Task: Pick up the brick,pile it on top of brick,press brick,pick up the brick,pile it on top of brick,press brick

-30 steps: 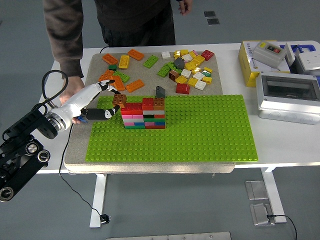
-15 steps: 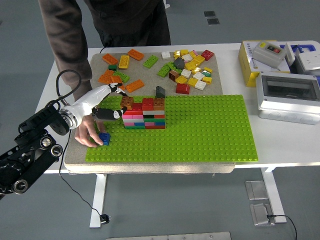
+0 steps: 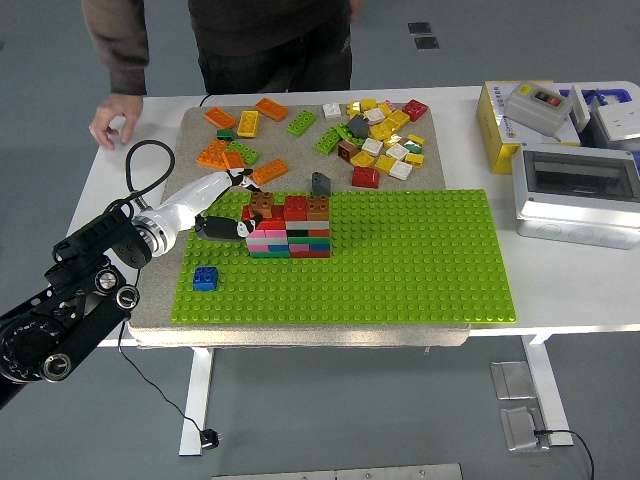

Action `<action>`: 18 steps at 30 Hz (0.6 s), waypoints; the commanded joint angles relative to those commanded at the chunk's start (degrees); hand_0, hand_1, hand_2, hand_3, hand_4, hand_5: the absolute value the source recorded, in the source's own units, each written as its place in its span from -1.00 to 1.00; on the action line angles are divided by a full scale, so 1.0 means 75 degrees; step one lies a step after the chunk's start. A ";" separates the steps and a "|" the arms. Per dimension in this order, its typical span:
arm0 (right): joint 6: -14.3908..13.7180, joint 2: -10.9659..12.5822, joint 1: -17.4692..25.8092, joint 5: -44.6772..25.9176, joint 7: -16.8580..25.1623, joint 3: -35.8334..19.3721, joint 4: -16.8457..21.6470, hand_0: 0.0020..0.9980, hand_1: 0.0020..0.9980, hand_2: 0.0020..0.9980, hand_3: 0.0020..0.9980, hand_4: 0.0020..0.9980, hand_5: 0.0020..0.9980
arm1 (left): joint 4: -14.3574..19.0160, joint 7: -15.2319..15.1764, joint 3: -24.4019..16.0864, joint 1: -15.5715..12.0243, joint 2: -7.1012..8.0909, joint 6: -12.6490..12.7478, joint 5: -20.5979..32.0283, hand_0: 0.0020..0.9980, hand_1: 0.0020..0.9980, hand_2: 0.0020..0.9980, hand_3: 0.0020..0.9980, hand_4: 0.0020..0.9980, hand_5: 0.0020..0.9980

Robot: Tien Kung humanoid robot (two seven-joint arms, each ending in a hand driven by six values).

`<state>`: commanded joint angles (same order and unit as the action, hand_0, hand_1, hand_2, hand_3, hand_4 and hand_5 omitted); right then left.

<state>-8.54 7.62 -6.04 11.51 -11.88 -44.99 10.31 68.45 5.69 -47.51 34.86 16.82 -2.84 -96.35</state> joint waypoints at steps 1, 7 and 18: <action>0.0000 0.0000 -0.0001 0.0001 0.0002 0.0005 0.0000 0.53 0.58 0.71 0.74 0.14 1.00 | 0.0001 -0.0002 0.0002 0.0006 -0.0005 0.0002 0.0000 1.00 1.00 1.00 0.17 0.19 -0.58; -0.0002 0.0002 -0.0009 0.0022 0.0012 -0.0002 0.0000 0.53 0.58 0.71 0.74 0.14 1.00 | 0.0040 0.0003 0.0037 0.0039 -0.0042 -0.0007 -0.0008 1.00 1.00 0.99 0.17 0.20 -0.57; 0.0002 0.0004 -0.0024 -0.0001 0.0026 0.0017 0.0000 0.53 0.58 0.70 0.73 0.14 1.00 | 0.0097 0.0027 0.0156 0.0067 -0.0077 -0.0057 0.0031 1.00 1.00 0.99 0.16 0.22 -0.54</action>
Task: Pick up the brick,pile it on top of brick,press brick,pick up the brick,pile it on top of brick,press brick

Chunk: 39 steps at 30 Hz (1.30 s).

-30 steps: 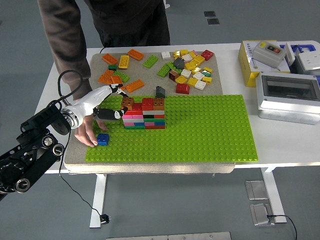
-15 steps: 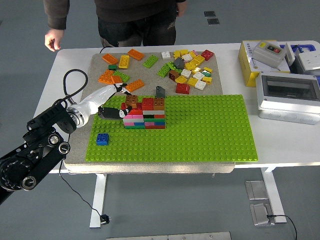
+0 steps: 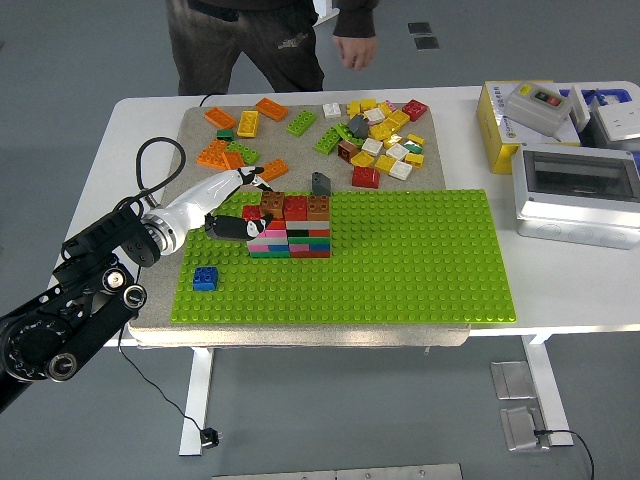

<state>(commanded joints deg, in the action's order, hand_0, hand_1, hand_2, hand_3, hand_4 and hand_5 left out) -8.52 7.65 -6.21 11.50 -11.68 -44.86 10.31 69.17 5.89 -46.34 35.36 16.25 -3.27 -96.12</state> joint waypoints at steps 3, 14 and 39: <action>0.0000 0.0000 0.0000 -0.0004 0.0004 0.0001 0.0000 0.53 0.58 0.70 0.73 0.14 1.00 | -0.0012 0.0001 0.0029 0.0007 -0.0007 -0.0003 0.0009 1.00 1.00 0.99 0.16 0.22 -0.54; 0.0002 -0.0003 -0.0005 -0.0024 0.0015 0.0002 0.0000 0.54 0.58 0.70 0.74 0.14 1.00 | -0.0084 -0.0010 0.0116 0.0039 -0.0048 0.0008 0.0057 1.00 1.00 0.98 0.17 0.22 -0.51; 0.0003 -0.0010 0.0001 -0.0040 0.0046 0.0009 0.0000 0.53 0.58 0.70 0.73 0.13 1.00 | -0.0336 -0.0085 0.0202 0.0100 -0.0116 0.0061 0.0146 1.00 1.00 0.97 0.17 0.23 -0.50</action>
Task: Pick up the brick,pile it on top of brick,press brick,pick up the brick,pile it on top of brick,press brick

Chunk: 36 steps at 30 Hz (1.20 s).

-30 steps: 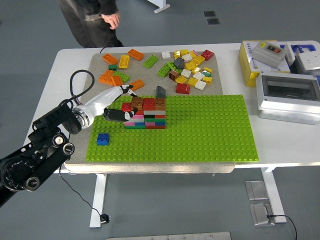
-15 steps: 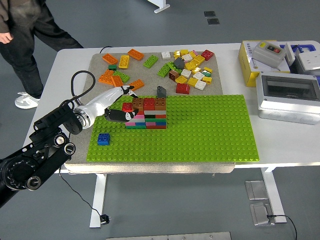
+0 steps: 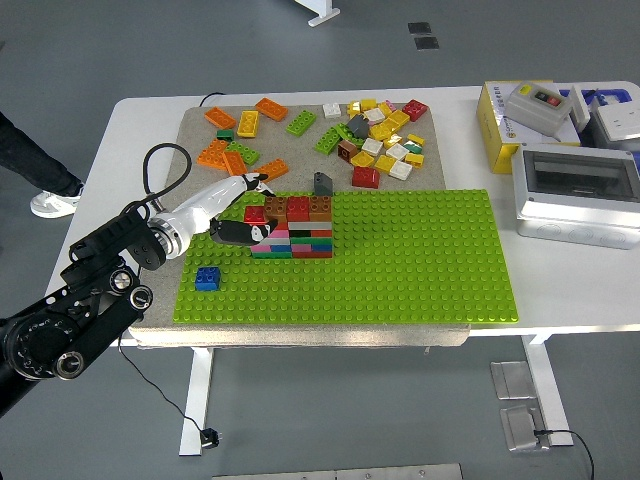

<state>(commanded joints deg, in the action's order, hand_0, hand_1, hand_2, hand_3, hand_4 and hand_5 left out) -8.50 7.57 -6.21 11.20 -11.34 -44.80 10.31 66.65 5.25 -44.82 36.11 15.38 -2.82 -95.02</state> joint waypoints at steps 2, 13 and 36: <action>0.0001 0.0001 0.0000 -0.0002 0.0002 0.0004 0.0000 0.53 0.58 0.70 0.73 0.13 1.00 | -0.0012 -0.0004 0.0005 0.0002 -0.0004 0.0006 0.0006 1.00 1.00 0.97 0.16 0.23 -0.50; 0.0004 -0.0004 0.0009 0.0013 0.0001 -0.0004 0.0000 0.53 0.58 0.70 0.73 0.13 1.00 | -0.0077 -0.0037 0.0013 0.0013 -0.0010 0.0011 0.0041 1.00 0.99 0.97 0.17 0.23 -0.50; 0.0014 -0.0003 0.0012 0.0088 -0.0001 -0.0079 0.0000 0.53 0.57 0.69 0.72 0.13 1.00 | -0.0082 -0.0084 0.0010 0.0008 -0.0012 0.0028 0.0056 1.00 1.00 0.99 0.46 0.26 -0.40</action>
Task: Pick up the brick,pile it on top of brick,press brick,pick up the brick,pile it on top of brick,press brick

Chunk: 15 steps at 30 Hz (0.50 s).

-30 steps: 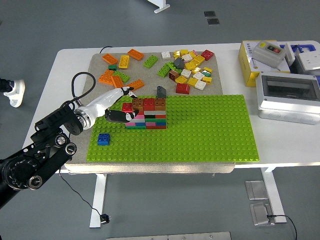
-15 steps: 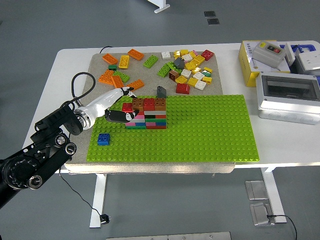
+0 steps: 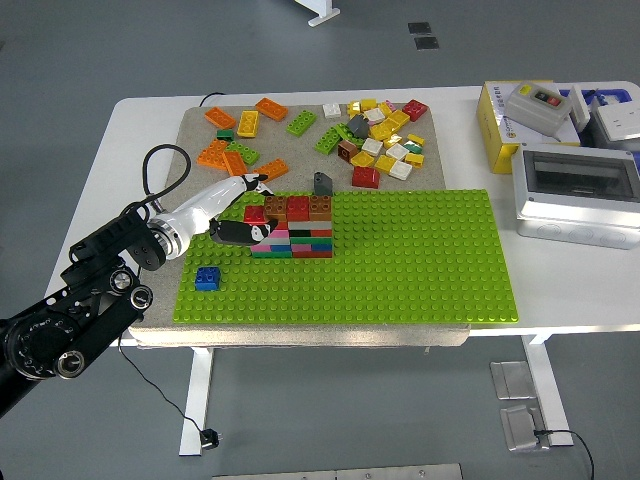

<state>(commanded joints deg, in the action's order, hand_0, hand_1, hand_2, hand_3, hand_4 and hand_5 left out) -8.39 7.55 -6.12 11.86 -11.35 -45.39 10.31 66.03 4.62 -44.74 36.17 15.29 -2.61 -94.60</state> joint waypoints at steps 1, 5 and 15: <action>0.0000 0.0001 -0.0002 0.0000 0.0002 0.0001 0.0000 0.53 0.57 0.69 0.72 0.13 1.00 | -0.0002 0.0003 0.0000 0.0001 -0.0001 0.0003 -0.0004 1.00 1.00 0.99 0.46 0.26 -0.40; 0.0000 0.0002 -0.0009 0.0007 0.0006 -0.0002 0.0000 0.53 0.57 0.69 0.72 0.13 1.00 | -0.0006 0.0004 0.0006 0.0005 -0.0007 0.0030 -0.0016 1.00 1.00 0.99 0.47 0.26 -0.40; -0.0003 0.0002 -0.0008 0.0075 0.0016 -0.0076 0.0000 0.53 0.57 0.68 0.72 0.12 1.00 | -0.0016 0.0001 0.0022 0.0009 -0.0014 0.0024 -0.0008 1.00 1.00 1.00 0.48 0.30 -0.37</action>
<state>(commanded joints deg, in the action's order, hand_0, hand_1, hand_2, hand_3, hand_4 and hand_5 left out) -8.41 7.56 -6.18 12.42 -11.23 -45.96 10.31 65.91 4.63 -44.58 36.23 15.19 -2.43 -94.66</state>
